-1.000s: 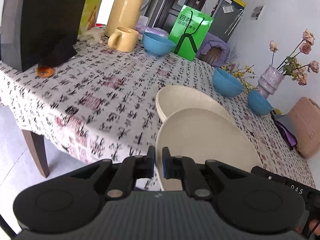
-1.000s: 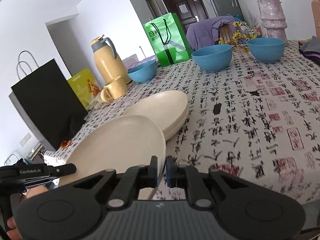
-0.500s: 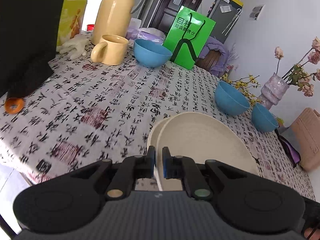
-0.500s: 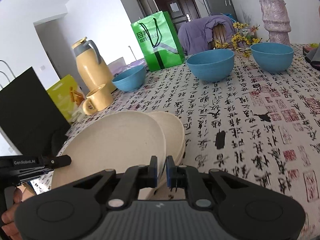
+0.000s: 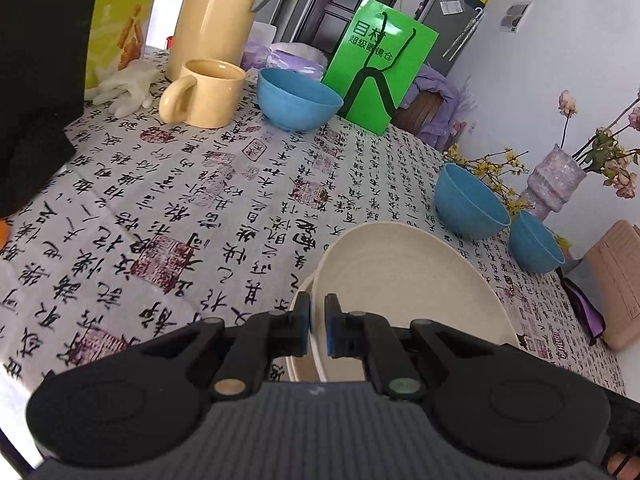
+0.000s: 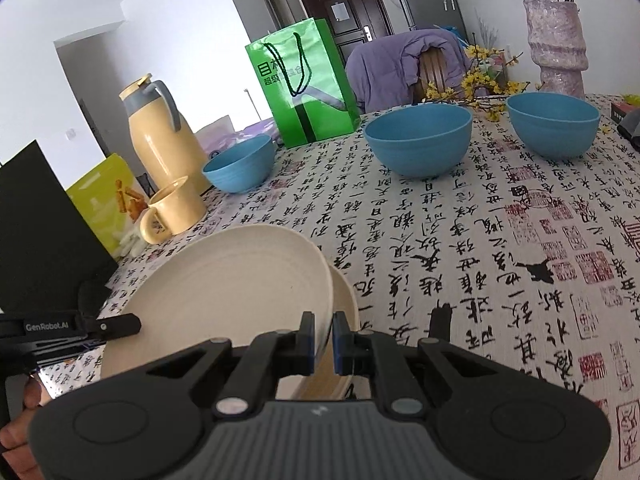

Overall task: Organize plates and bowls
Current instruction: 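Lower the cream plate onto the two stacked plates with both grippers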

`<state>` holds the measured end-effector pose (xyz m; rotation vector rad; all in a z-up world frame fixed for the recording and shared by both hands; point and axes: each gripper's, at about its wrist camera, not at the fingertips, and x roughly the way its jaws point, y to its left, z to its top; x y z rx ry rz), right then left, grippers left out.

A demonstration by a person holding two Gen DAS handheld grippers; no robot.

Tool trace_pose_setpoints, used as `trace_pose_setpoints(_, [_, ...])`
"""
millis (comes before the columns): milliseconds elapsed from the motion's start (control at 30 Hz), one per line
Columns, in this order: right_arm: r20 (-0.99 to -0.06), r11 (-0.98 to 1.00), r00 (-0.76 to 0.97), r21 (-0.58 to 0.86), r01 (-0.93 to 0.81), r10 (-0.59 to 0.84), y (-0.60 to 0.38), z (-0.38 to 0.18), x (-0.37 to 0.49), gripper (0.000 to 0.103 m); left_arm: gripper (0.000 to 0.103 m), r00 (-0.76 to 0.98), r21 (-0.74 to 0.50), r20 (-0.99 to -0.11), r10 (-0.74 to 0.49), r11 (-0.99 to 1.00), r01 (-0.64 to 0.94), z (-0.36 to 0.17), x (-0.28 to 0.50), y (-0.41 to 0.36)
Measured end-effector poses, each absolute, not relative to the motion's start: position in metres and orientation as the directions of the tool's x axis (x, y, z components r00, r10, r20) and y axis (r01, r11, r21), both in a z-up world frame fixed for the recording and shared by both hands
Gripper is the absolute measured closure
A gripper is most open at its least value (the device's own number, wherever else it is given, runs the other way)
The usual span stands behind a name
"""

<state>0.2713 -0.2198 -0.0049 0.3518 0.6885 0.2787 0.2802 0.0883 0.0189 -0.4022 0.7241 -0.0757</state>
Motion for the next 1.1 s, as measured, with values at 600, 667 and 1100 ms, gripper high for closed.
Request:
trace_pose_setpoints(600, [-0.597, 0.929, 0.731, 0.343, -0.140, 0.331, -0.202, -0.016, 0.278, 0.086, 0.093, 0.711, -0.376, -0.669, -0.215, 0.924, -0.075, -0.003, 0.298, 0.094])
trace_pose_setpoints(667, [-0.596, 0.930, 0.733, 0.340, -0.140, 0.328, -0.202, -0.016, 0.277, 0.086, 0.093, 0.710, -0.377, -0.669, -0.219, 0.924, -0.069, -0.004, 0.298, 0.094])
trace_pose_setpoints(1100, [-0.559, 0.936, 0.769, 0.324, -0.140, 0.309, -0.204, 0.001, 0.262, 0.058, 0.091, 0.737, -0.375, -0.635, -0.232, 0.926, -0.032, 0.010, 0.287, 0.095])
